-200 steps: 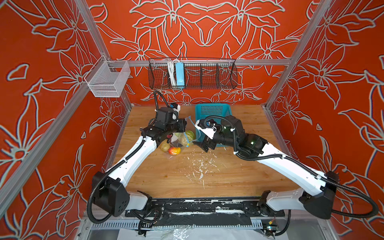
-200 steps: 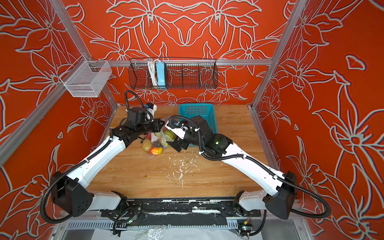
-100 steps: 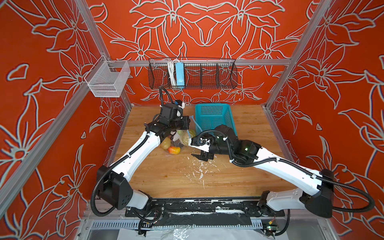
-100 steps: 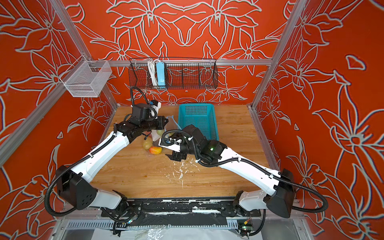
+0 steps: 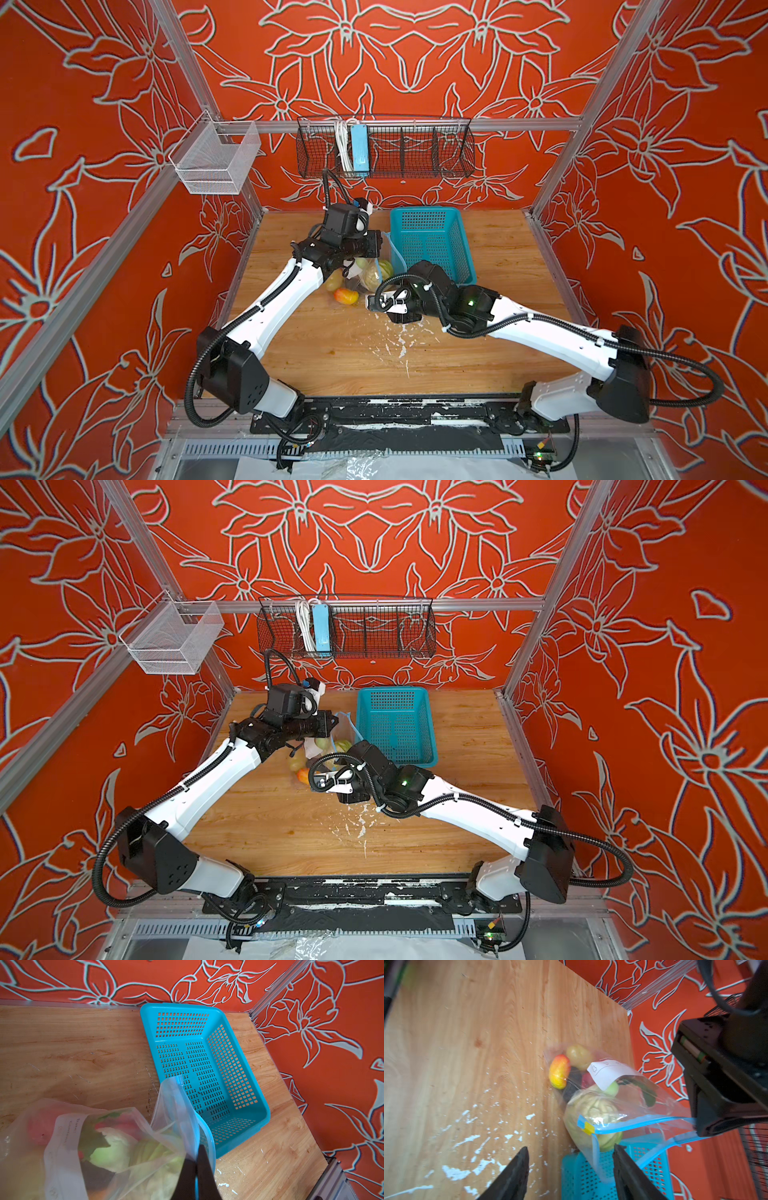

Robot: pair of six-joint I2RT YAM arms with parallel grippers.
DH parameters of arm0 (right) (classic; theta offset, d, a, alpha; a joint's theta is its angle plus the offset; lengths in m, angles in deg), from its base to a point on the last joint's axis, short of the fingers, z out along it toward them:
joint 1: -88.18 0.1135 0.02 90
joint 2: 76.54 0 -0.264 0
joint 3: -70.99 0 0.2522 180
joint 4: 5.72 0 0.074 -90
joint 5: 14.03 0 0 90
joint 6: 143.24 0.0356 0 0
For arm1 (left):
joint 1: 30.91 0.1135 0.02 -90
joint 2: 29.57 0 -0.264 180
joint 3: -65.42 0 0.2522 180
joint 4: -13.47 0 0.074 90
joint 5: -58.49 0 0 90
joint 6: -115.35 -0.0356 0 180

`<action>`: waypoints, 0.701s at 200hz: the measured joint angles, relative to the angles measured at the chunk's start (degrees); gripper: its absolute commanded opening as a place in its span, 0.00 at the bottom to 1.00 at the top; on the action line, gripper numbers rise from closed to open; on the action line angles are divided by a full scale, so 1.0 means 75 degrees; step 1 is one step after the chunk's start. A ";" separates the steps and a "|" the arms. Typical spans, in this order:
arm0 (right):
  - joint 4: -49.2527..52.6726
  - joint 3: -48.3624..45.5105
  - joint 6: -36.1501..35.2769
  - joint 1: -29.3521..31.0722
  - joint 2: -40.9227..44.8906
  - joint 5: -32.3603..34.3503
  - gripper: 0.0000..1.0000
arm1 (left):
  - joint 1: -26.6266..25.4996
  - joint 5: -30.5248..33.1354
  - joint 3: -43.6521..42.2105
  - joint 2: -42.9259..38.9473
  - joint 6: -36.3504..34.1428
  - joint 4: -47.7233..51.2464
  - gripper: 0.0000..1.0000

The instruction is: Place the food in the zip-top bag and seal the zipper

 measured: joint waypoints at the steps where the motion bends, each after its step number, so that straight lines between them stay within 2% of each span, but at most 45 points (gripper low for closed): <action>1: -0.0006 0.0000 -0.0006 0.0000 -0.0003 0.0015 0.63 | 0.0000 0.0000 0.0000 0.0003 0.0000 0.0003 0.00; 78: -0.0417 0.0009 -0.0761 0.0085 -0.0694 0.0801 0.55 | 0.0000 0.0006 0.0009 0.0047 0.0003 0.0029 0.00; 140: -0.0647 0.0268 -0.1443 0.0099 -0.1180 0.1256 0.45 | 0.0000 0.0032 0.0009 0.0061 0.0003 0.0029 0.00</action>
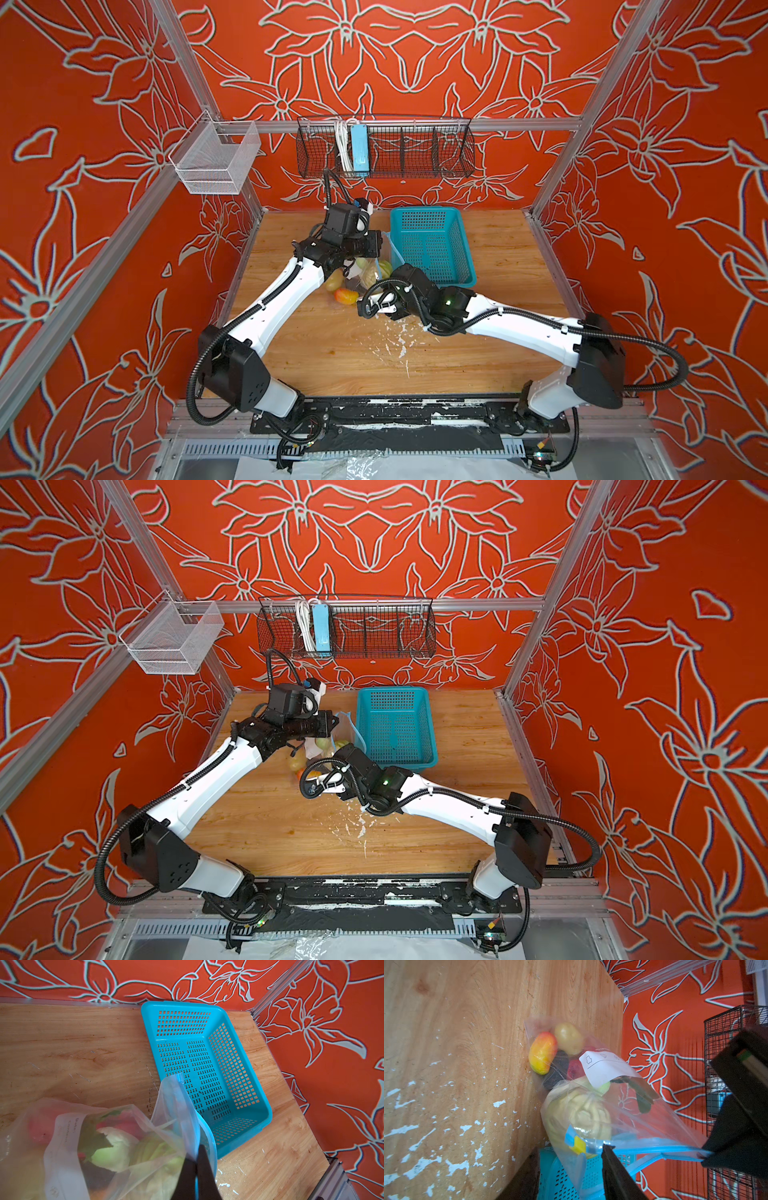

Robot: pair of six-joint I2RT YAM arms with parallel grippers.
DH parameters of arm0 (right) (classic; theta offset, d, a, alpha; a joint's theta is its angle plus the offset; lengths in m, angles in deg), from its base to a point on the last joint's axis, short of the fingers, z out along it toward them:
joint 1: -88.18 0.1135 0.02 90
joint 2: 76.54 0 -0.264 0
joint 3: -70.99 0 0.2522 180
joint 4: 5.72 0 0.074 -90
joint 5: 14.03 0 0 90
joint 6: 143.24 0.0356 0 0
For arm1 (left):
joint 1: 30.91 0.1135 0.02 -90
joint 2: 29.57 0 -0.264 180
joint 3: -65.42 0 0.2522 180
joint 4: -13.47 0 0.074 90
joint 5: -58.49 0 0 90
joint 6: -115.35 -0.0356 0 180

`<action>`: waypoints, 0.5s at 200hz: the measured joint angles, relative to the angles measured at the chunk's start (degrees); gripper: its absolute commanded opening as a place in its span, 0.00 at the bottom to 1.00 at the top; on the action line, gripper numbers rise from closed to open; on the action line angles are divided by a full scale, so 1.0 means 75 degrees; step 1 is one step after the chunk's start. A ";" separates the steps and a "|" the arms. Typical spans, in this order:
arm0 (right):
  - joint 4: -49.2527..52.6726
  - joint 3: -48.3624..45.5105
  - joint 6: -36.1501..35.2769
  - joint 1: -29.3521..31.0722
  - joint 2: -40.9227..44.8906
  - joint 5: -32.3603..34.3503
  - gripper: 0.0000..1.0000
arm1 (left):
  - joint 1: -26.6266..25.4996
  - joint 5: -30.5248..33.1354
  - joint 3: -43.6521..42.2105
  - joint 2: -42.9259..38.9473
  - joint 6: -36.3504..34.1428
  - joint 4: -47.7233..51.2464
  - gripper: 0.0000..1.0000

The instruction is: Place the food in the zip-top bag and seal the zipper

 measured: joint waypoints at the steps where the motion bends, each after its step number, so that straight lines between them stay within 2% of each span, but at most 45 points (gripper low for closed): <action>1: -0.0003 0.0009 -0.0006 0.0000 -0.0009 0.0003 0.45 | 0.0000 0.0000 0.0000 0.0000 0.0000 0.0000 0.00; 60: -0.0087 0.0221 -0.0522 0.0000 -0.0615 0.0562 0.40 | -0.0012 0.0003 0.0000 0.0006 0.0000 0.0000 0.00; 100: -0.0140 0.0245 -0.0758 0.0000 -0.0629 0.0778 0.31 | -0.0026 0.0000 0.0000 0.0006 0.0000 0.0003 0.00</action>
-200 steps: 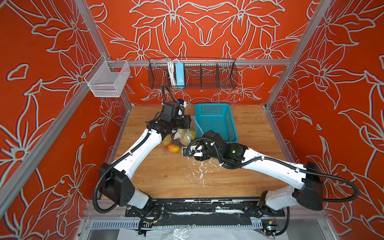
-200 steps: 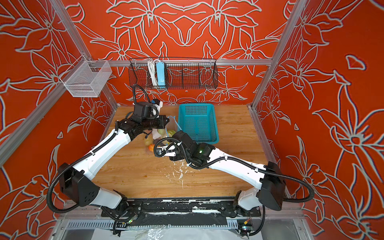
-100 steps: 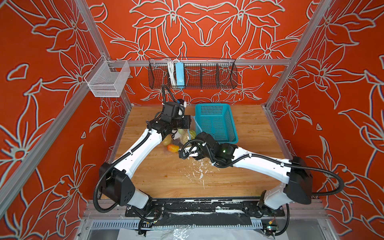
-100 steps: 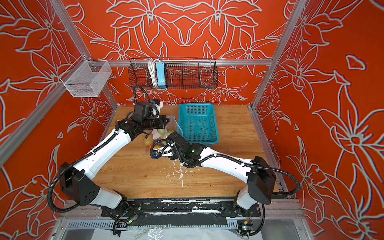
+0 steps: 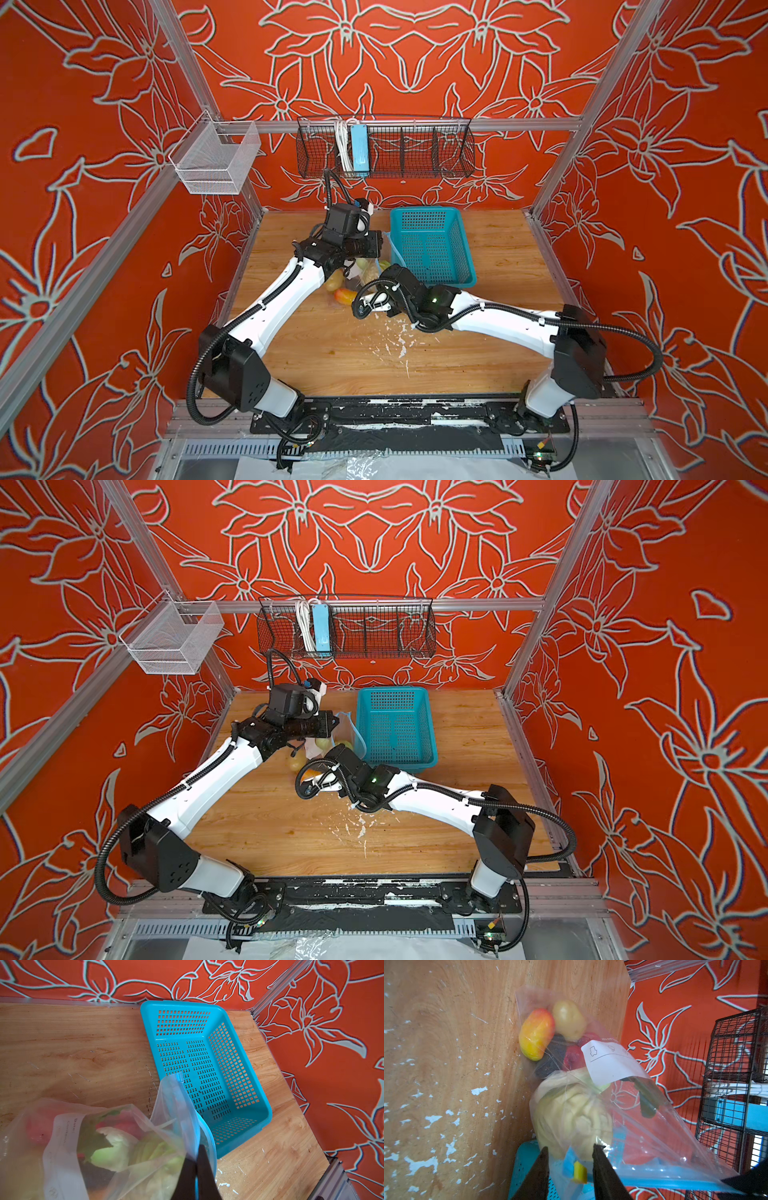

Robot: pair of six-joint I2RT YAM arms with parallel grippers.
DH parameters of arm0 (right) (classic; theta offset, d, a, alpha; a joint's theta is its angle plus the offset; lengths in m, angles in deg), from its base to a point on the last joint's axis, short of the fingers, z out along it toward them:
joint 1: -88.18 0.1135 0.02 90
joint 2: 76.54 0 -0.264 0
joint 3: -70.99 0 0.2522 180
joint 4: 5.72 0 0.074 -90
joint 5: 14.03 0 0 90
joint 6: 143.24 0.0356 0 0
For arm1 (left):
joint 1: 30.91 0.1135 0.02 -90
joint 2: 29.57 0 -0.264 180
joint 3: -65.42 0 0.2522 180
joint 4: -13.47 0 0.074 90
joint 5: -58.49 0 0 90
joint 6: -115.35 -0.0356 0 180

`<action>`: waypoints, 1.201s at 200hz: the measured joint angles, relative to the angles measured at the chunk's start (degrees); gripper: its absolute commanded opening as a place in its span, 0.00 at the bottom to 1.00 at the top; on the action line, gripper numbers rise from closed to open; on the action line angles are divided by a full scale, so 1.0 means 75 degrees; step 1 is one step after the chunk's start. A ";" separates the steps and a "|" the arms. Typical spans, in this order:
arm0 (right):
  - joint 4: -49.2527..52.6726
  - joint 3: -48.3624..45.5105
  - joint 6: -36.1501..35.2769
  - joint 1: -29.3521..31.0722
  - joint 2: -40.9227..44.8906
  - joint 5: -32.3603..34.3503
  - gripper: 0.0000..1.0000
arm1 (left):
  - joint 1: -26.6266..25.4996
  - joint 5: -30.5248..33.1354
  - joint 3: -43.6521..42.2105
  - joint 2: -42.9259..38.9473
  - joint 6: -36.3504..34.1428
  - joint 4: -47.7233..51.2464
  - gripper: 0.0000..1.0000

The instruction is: Place the food in the zip-top bag and seal the zipper

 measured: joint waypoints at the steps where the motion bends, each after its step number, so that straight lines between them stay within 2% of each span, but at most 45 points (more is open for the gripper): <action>1: -0.0003 0.0003 -0.0003 0.0000 0.0000 0.0012 0.31 | 0.0000 0.0000 0.0000 0.0000 0.0000 0.0000 0.00; 81: -0.0111 0.0125 -0.0248 -0.0017 -0.0035 0.0201 0.00 | -0.0003 0.0003 0.0000 -0.0003 0.0003 0.0000 0.00; 119: 0.0035 0.0367 0.0012 -0.0023 -0.0076 0.0102 0.00 | -0.0009 0.0032 0.0009 -0.0015 0.0012 0.0131 0.52; 159: 0.0519 0.1411 0.0720 -0.0032 -0.0361 -0.0067 0.00 | 0.0070 0.0475 0.0175 -0.0210 0.0026 0.0662 0.99; 183: 0.0807 0.2127 0.1192 -0.0032 -0.0647 -0.0154 0.00 | 0.0428 0.0734 0.0458 -0.0562 0.0154 0.1014 0.97; 240: 0.1693 0.3765 0.2352 -0.0038 -0.1652 -0.0096 0.00 | 0.2221 0.1090 0.0248 -0.1993 0.0507 0.1437 0.97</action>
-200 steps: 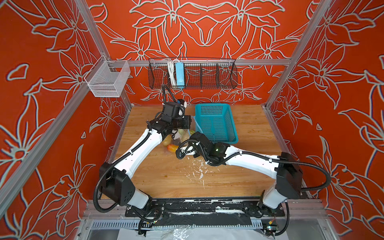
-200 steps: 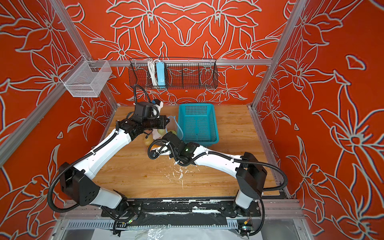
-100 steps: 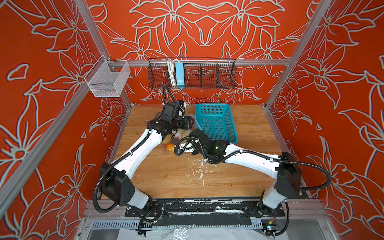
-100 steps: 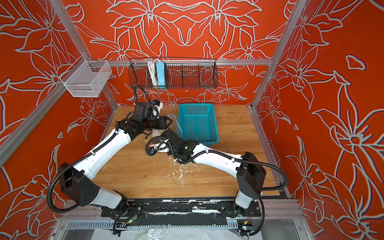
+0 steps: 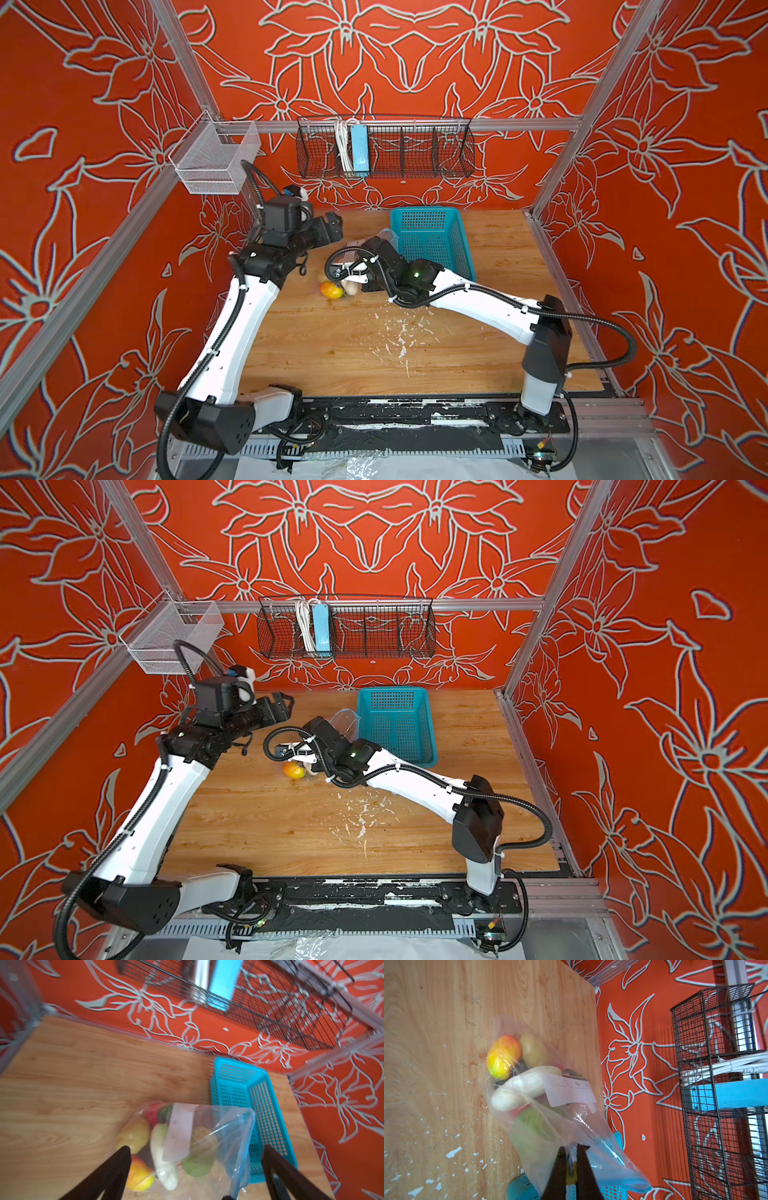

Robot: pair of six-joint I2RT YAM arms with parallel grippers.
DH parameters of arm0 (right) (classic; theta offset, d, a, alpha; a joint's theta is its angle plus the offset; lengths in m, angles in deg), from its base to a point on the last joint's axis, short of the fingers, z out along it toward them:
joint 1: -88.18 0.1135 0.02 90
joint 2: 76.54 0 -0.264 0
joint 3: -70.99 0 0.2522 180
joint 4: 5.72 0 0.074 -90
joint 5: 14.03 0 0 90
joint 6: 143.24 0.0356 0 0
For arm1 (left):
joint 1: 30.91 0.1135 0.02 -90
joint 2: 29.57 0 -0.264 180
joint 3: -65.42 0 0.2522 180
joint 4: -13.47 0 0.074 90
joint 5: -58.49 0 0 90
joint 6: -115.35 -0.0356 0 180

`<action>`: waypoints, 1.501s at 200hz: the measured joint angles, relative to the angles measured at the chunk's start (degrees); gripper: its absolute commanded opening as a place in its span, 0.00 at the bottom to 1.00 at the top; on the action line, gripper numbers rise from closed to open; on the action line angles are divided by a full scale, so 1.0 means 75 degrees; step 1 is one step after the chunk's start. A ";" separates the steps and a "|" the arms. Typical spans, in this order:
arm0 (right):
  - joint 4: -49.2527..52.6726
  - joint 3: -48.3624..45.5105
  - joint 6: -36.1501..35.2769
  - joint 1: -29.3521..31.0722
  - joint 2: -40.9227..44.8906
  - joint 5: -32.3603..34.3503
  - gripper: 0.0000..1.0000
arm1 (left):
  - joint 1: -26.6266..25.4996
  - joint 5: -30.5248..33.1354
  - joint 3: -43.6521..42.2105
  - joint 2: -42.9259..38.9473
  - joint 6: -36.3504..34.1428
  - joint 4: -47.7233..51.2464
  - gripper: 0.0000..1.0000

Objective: Place the food in the zip-top bag and seal the zipper
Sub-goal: 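Lay the bag flat with the right gripper while the left gripper releases the bag, then move the left gripper to the bag's blue zipper beside the right gripper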

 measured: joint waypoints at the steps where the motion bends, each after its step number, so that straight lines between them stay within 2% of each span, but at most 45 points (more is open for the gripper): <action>1: 0.0017 0.0026 0.0012 0.0000 -0.0015 0.0003 0.00 | 0.0017 -0.0003 -0.0006 -0.0012 0.0003 0.0009 0.97; 36: 0.0953 0.1425 0.0807 -0.0070 -0.0484 -0.0207 0.00 | 0.0554 -0.0108 -0.0507 -0.0443 -0.0146 0.0242 0.97; 69: 0.2361 0.3057 0.1463 -0.0108 -0.1160 -0.0557 0.00 | 0.1058 -0.0146 -0.1556 -0.1107 -0.0277 -0.0326 0.97; 94: 0.2731 0.4395 0.1982 -0.0210 -0.1740 -0.0775 0.00 | 0.1207 -0.0697 -0.2116 -0.1504 -0.0664 -0.0184 0.97; 118: 0.3010 0.4948 0.2369 -0.0268 -0.1871 -0.1005 0.00 | 0.1288 -0.1055 -0.2124 -0.1539 -0.1075 -0.0140 0.97; 141: 0.3133 0.5056 0.2702 -0.0385 -0.1871 -0.1338 0.00 | 0.1346 -0.1239 -0.2261 -0.1746 -0.1466 -0.0195 0.97; 171: 0.3174 0.5021 0.3150 -0.0670 -0.1865 -0.1990 0.00 | 0.1373 -0.1667 -0.3203 -0.2664 -0.2113 -0.0764 0.97; 204: 0.3168 0.4972 0.3538 -0.1011 -0.1865 -0.2527 0.00 | 0.1376 -0.2597 -0.4191 -0.3346 -0.2687 -0.1673 0.97; 240: 0.3101 0.4759 0.3791 -0.1096 -0.1801 -0.2961 0.00 | 0.1373 -0.4007 -0.4607 -0.3340 -0.3590 -0.2372 0.97; 273: 0.3008 0.4185 0.3870 -0.1096 -0.1562 -0.3194 0.00 | 0.1376 -0.4540 -0.4596 -0.3069 -0.4278 -0.2678 0.97; 300: 0.2903 0.3625 0.3902 -0.1096 -0.1230 -0.3360 0.00 | 0.1373 -0.4864 -0.4164 -0.2393 -0.4916 -0.2463 0.97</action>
